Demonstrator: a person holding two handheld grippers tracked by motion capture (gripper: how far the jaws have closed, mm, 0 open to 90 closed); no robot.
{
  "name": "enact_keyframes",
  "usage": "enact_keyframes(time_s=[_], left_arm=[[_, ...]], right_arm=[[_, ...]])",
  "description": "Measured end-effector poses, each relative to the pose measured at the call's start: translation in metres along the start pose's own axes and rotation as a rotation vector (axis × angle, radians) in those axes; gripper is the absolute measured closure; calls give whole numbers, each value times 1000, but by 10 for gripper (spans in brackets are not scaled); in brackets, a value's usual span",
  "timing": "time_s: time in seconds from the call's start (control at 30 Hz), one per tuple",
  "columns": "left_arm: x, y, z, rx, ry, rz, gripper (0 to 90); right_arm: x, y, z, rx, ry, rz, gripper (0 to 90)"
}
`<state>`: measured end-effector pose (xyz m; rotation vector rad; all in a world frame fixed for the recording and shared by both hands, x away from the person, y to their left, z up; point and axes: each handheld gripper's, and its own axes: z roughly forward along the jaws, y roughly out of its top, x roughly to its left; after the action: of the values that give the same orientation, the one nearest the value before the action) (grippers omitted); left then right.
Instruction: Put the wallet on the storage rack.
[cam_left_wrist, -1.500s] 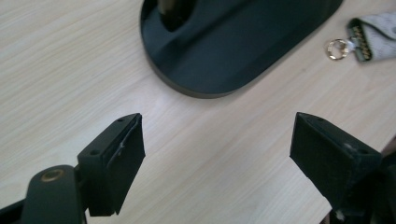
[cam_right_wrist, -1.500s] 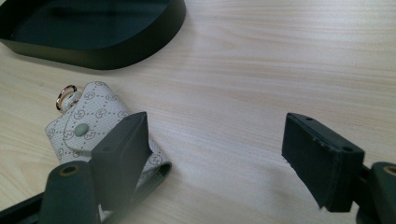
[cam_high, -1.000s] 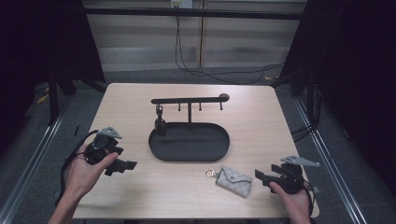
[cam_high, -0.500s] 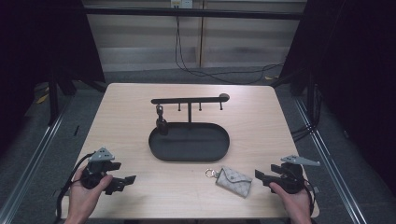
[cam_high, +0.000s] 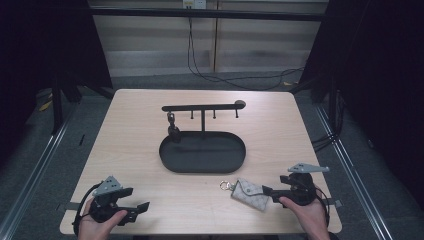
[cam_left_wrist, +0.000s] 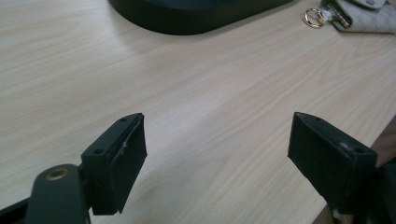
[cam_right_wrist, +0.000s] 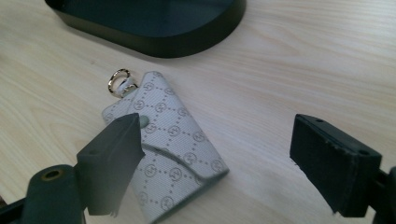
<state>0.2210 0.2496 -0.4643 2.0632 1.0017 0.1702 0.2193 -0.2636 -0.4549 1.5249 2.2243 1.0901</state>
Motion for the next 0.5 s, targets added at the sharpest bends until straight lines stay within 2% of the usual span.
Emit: enact_keyframes(time_s=[0.1,0.13,0.2,0.3,0.5], left_arm=[[-1,0,2,9,-23,23,194],[-1,0,3,10,-28,21,192],[1,0,3,15,-24,11,192],[4,1,2,2,-32,-4,192],[3,2,3,11,-39,15,198]], right_arm=[[5,8,3,11,32,-25,171],[7,13,4,32,55,-36,171],[7,14,5,37,61,-39,171],[9,20,10,83,51,-50,180],[16,30,22,168,75,-98,168]])
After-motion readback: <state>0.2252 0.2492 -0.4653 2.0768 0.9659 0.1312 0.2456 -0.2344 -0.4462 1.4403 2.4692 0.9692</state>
